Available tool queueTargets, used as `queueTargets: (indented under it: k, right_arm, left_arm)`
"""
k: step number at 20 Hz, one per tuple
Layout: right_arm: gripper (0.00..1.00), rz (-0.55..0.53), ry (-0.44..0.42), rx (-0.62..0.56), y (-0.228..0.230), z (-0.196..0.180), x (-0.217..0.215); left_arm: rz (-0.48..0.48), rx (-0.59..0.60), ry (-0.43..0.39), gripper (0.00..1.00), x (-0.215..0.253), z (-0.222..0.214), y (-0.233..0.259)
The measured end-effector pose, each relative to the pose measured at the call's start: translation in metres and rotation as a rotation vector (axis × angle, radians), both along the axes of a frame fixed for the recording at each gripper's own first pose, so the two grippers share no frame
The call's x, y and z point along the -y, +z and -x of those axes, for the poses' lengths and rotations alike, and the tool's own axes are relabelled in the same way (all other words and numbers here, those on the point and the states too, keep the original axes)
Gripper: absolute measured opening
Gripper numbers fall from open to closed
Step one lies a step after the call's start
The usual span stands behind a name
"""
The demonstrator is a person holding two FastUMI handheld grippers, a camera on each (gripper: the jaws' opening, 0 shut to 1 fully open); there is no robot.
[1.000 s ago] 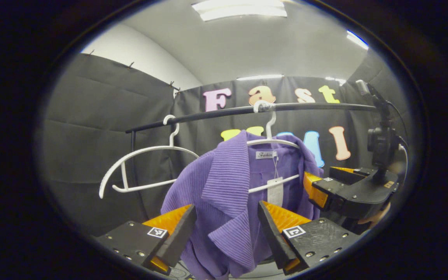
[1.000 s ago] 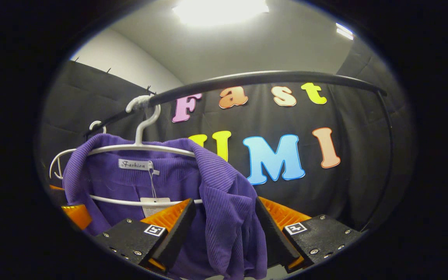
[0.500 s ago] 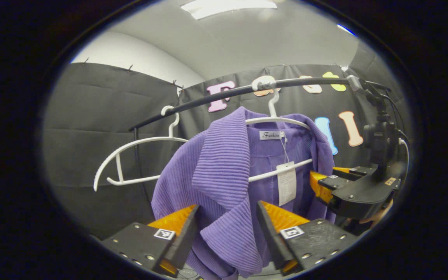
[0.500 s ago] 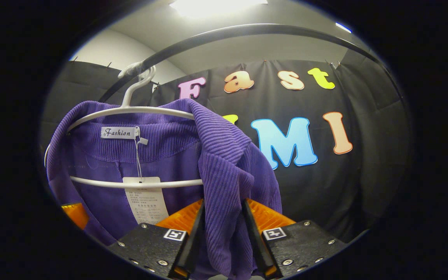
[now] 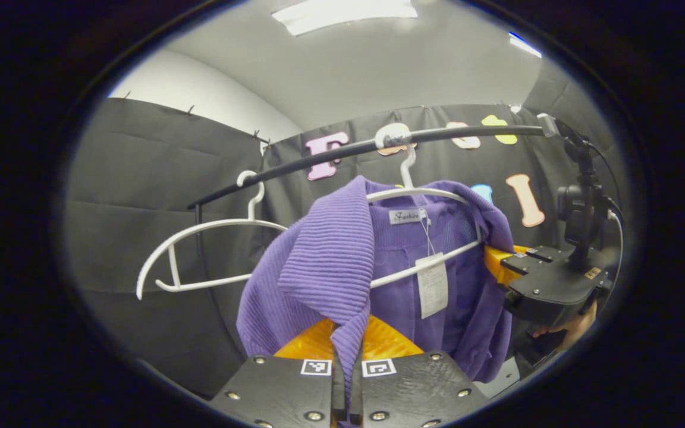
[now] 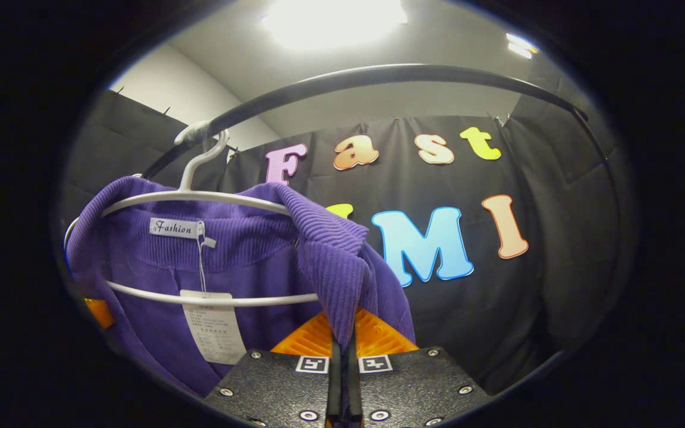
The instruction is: Grasp the clothes on the hanger with both hands and then place them into the laundry hamper below.
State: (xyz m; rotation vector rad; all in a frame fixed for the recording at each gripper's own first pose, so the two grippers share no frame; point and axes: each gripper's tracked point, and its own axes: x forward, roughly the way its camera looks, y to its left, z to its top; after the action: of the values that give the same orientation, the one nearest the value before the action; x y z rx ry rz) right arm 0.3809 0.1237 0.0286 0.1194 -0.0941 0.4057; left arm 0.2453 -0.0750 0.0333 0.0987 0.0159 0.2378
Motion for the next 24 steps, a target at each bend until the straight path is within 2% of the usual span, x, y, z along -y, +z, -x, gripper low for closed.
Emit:
queueTargets:
  k: [1, 3, 4, 6, 7, 9, 10, 14, 16, 17, 21, 23, 24]
  right_arm:
    - [0.04, -0.007, -0.013, 0.014, 0.005, 0.001, 0.005]
    - [0.04, -0.017, -0.038, 0.04, 0.017, -0.006, 0.015]
    - [0.04, -0.021, -0.052, 0.054, 0.023, -0.009, 0.02]
    - [0.04, -0.031, -0.076, 0.083, 0.035, -0.015, 0.03]
    - [0.04, -0.032, -0.087, 0.096, 0.04, -0.02, 0.034]
    - [0.04, -0.024, -0.103, 0.121, 0.05, -0.029, 0.039]
    - [0.04, -0.019, -0.111, 0.135, 0.055, -0.034, 0.041]
    - [0.04, -0.001, -0.135, 0.185, 0.072, -0.047, 0.051]
    - [0.04, 0.007, -0.143, 0.185, 0.074, -0.052, 0.053]
    - [0.04, 0.011, -0.145, 0.183, 0.073, -0.055, 0.054]
    - [0.04, 0.05, -0.146, 0.177, 0.061, -0.067, 0.054]
    - [0.04, 0.072, -0.148, 0.173, 0.054, -0.07, 0.053]
    - [0.04, 0.08, -0.144, 0.166, 0.049, -0.07, 0.052]
  left_arm:
    - [-0.008, 0.01, -0.007, 0.04, 0.001, 0.003, 0.006]
    - [-0.024, 0.027, -0.013, 0.04, -0.003, 0.008, 0.018]
    - [-0.024, 0.036, -0.014, 0.09, -0.004, 0.011, 0.023]
    - [-0.019, 0.063, -0.015, 0.0, -0.009, 0.019, 0.039]
    - [-0.022, 0.073, -0.016, 0.04, -0.013, 0.021, 0.049]
    - [-0.032, 0.091, -0.012, 0.0, -0.021, 0.025, 0.063]
    - [-0.033, 0.098, -0.003, 0.04, -0.028, 0.027, 0.069]
    - [-0.013, 0.102, 0.033, 0.06, -0.057, 0.025, 0.083]
    - [-0.006, 0.102, 0.052, 0.0, -0.076, 0.027, 0.09]
    - [-0.003, 0.106, 0.058, 0.04, -0.083, 0.028, 0.094]
    - [-0.026, 0.114, 0.043, 0.0, -0.105, 0.021, 0.11]
    - [-0.035, 0.115, 0.02, 0.09, -0.111, 0.016, 0.117]
    - [-0.041, 0.117, 0.015, 0.1, -0.116, 0.015, 0.12]
